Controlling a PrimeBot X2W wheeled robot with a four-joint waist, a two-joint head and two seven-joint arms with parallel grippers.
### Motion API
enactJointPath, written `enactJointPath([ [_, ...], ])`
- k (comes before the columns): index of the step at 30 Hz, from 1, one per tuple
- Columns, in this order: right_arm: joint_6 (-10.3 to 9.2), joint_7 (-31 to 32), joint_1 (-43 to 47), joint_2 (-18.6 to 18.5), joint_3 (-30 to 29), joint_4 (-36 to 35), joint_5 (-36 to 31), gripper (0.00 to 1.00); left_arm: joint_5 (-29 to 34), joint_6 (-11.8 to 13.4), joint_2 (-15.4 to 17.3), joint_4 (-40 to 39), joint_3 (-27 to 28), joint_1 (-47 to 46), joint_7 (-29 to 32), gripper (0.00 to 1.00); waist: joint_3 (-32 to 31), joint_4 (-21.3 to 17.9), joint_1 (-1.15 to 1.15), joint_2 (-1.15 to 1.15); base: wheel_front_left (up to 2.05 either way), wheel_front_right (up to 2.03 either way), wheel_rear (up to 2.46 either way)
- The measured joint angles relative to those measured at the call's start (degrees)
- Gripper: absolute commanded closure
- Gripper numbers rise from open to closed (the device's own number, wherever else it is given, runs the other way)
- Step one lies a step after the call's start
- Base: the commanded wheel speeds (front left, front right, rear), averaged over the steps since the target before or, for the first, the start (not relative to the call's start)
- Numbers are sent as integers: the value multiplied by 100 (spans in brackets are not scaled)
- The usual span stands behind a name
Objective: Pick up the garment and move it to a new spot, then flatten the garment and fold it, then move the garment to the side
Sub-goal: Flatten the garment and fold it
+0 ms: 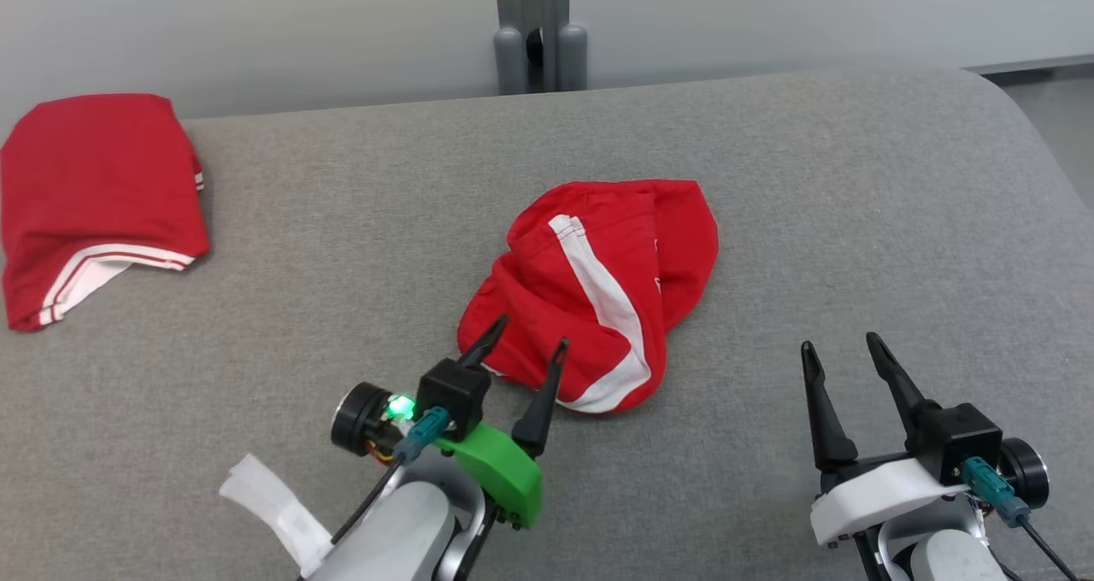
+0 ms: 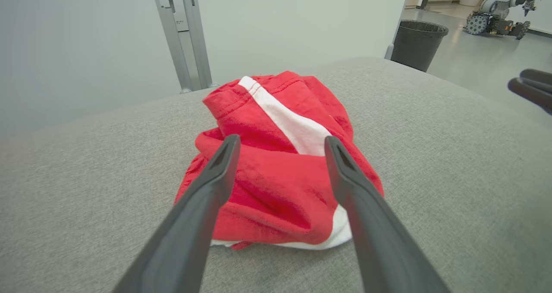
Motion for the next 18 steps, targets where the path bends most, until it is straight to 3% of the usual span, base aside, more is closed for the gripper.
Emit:
enactJointPath([
  [9, 0, 0, -428, 4, 387, 416, -105, 0, -158, 320, 270, -717, 1000, 818, -11, 0, -156, 535, 0, 0, 0, 0, 0],
  [18, 0, 348, -1911, 2, 700, 1855, -160, 0, 57, 387, 297, -1426, 1713, 1295, -13, 0, -85, 1127, 0, 0, 0, 0, 0],
])
